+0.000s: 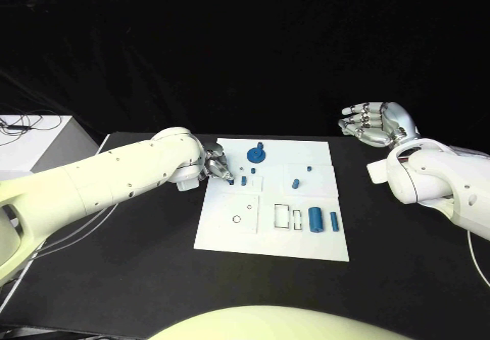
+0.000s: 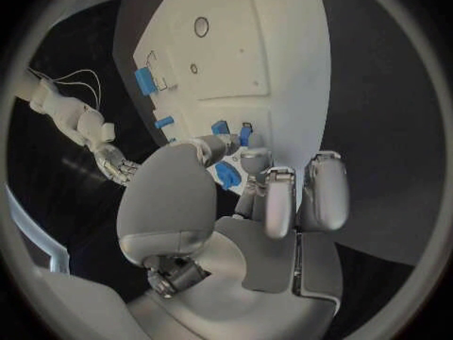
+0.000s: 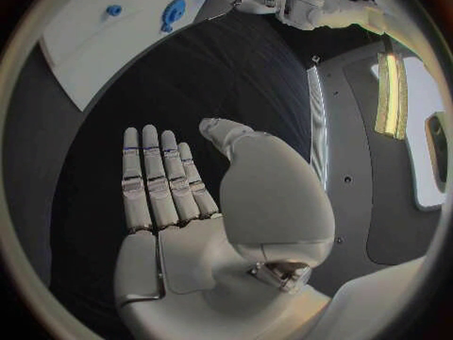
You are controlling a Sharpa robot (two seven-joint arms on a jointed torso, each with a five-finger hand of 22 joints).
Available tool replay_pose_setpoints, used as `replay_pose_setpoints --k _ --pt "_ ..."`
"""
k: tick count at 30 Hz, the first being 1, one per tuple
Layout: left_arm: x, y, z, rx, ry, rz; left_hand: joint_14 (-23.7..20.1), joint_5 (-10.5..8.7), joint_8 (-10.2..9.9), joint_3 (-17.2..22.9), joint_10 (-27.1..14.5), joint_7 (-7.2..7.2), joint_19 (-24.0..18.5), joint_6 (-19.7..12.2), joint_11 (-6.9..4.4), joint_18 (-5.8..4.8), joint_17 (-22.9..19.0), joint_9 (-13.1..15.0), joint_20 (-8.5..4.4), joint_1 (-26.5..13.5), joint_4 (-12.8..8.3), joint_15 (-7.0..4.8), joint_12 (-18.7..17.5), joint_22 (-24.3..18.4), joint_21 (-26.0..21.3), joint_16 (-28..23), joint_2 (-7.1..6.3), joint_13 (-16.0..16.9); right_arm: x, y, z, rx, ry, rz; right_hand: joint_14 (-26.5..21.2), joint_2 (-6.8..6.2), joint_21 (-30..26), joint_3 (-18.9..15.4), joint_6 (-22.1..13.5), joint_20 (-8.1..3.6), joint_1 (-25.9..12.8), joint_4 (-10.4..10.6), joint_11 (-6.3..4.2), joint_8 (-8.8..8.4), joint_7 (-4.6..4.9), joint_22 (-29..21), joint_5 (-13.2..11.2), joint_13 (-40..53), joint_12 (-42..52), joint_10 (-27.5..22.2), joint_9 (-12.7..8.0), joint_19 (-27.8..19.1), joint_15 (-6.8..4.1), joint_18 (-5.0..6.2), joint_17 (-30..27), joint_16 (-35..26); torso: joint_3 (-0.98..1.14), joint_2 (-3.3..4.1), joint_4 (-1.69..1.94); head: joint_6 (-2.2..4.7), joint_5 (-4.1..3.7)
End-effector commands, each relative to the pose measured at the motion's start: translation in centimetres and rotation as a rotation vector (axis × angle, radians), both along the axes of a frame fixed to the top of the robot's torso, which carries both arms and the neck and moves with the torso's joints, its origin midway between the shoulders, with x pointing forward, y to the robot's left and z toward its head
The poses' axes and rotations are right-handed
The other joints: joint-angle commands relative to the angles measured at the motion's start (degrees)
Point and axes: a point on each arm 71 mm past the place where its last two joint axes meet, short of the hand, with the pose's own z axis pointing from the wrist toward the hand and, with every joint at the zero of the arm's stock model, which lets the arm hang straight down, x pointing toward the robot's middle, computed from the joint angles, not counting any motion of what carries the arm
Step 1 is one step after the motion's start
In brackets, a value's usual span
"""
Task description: Assemble the parts on the task board
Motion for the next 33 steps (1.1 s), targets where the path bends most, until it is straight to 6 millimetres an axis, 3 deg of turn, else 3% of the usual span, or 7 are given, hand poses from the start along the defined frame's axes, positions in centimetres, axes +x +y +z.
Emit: replay_pose_setpoints --k 1,13,20,33 --pt "-0.30 -0.32 -0.46 0.007 0.029 -0.032 5.6 0.31 0.2 10.9 0.5 -0.21 0.3 0.4 0.06 -0.35 14.1 0.1 -0.13 0.3 -11.1 -0.48 -0.1 0.9 0.3 0.4 0.02 0.2 -0.01 0.17 0.05 0.001 -0.007 0.018 0.4 -0.10 -0.2 0.0 0.2 -0.10 -0.6 -0.3 0.26 -0.31 3.68 0.0 0.3 -0.1 -0.3 0.2 -0.1 -0.4 0.19 0.30 -0.1 -0.2 0.01 0.00 0.00 0.02 0.04" --pt "-0.28 -0.29 -0.41 -0.009 0.027 -0.023 5.7 1.10 0.0 11.0 0.9 -0.29 0.4 0.9 -0.01 -0.41 14.2 0.0 -0.16 0.3 -11.2 -0.53 0.1 1.1 0.4 0.5 -0.23 0.7 0.02 0.18 -0.02 0.000 -0.003 0.018 0.4 -0.10 -0.2 -0.1 0.2 -0.08 -0.7 -0.3 0.27 -0.33 3.69 -0.2 0.3 -0.2 -0.3 0.2 -0.1 -0.5 0.20 0.31 -0.2 -0.3 0.12 0.02 -0.06 0.11 0.02" --pt "-0.26 -0.29 -0.41 -0.001 0.026 -0.024 5.7 1.48 -0.1 11.1 1.0 -0.32 0.5 1.0 -0.04 -0.42 14.2 -0.1 -0.18 0.3 -11.3 -0.55 0.2 1.2 0.5 0.5 -0.36 0.7 0.03 0.19 -0.05 0.000 -0.001 0.018 0.4 -0.10 -0.2 -0.1 0.2 -0.08 -0.7 -0.3 0.27 -0.33 3.69 -0.2 0.3 -0.2 -0.3 0.2 -0.1 -0.5 0.20 0.31 -0.2 -0.3 0.03 0.05 0.00 0.06 -0.05" --pt "-0.20 0.22 -0.55 0.006 0.048 -0.022 5.9 2.35 -0.3 11.2 1.4 -0.43 0.6 1.5 -0.13 -0.48 14.8 -0.1 -0.24 0.3 -11.6 -0.62 0.5 1.5 0.7 0.8 -0.67 1.5 0.05 0.22 -0.11 0.000 0.002 0.019 0.4 -0.09 -0.2 -0.2 0.3 -0.06 -0.8 -0.2 0.28 -0.34 3.69 -0.3 0.3 -0.3 -0.3 0.2 -0.2 -0.5 0.22 0.31 -0.2 -0.3 0.09 0.03 -0.13 0.03 0.01"
